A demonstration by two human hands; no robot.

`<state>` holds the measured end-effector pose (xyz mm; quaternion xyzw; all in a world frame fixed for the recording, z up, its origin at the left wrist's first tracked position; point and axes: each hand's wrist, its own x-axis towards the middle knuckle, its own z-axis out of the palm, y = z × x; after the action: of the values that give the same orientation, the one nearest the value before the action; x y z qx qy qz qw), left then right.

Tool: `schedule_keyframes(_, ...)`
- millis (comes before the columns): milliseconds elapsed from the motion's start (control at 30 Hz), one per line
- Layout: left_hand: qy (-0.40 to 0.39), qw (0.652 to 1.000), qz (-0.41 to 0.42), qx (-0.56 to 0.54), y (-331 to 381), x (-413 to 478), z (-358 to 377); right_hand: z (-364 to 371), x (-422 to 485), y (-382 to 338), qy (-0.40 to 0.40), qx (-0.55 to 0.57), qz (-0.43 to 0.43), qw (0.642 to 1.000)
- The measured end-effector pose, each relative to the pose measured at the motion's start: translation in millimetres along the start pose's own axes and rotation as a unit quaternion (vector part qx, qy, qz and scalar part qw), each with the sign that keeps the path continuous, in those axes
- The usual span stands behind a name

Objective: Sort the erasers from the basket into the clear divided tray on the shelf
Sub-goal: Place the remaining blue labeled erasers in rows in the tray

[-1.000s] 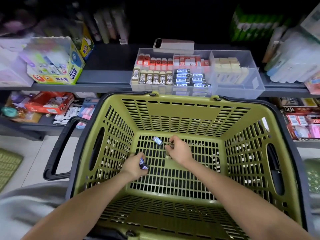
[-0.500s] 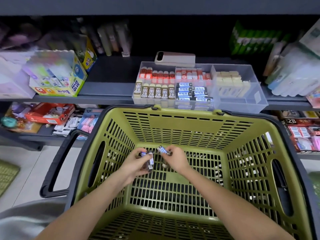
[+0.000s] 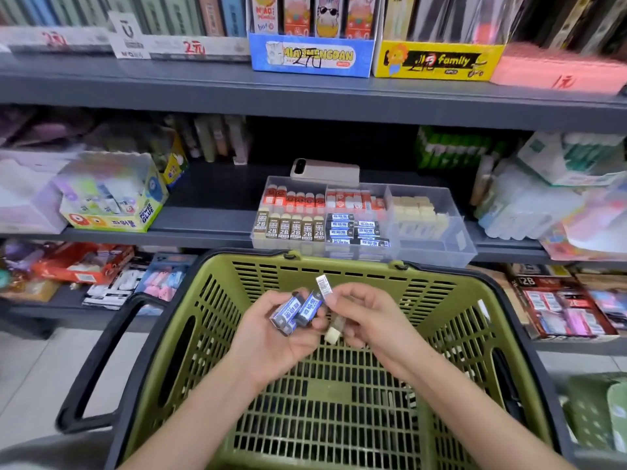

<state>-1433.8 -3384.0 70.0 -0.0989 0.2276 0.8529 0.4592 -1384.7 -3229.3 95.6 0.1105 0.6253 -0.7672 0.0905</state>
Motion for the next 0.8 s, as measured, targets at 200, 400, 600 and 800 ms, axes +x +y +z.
schedule_keyframes(200, 0.018, 0.986, 0.034, 0.159, 5, -11, 19, 7, -9, -22, -0.02, -0.127, -0.075, 0.989)
schedule_keyframes(400, 0.066, 0.958, 0.091, 0.263, 11, -13, 28, 9, -5, -33, -0.025, -0.21, -0.086, 0.974)
schedule_keyframes(600, 0.079, 0.951, 0.095, 0.284, 29, -21, 24, -7, 8, -45, 0.055, 0.035, -0.044, 0.997)
schedule_keyframes(800, 0.096, 0.942, 0.133, 0.293, 57, -26, 18, -6, 37, -65, 0.081, -0.04, -0.05, 0.995)
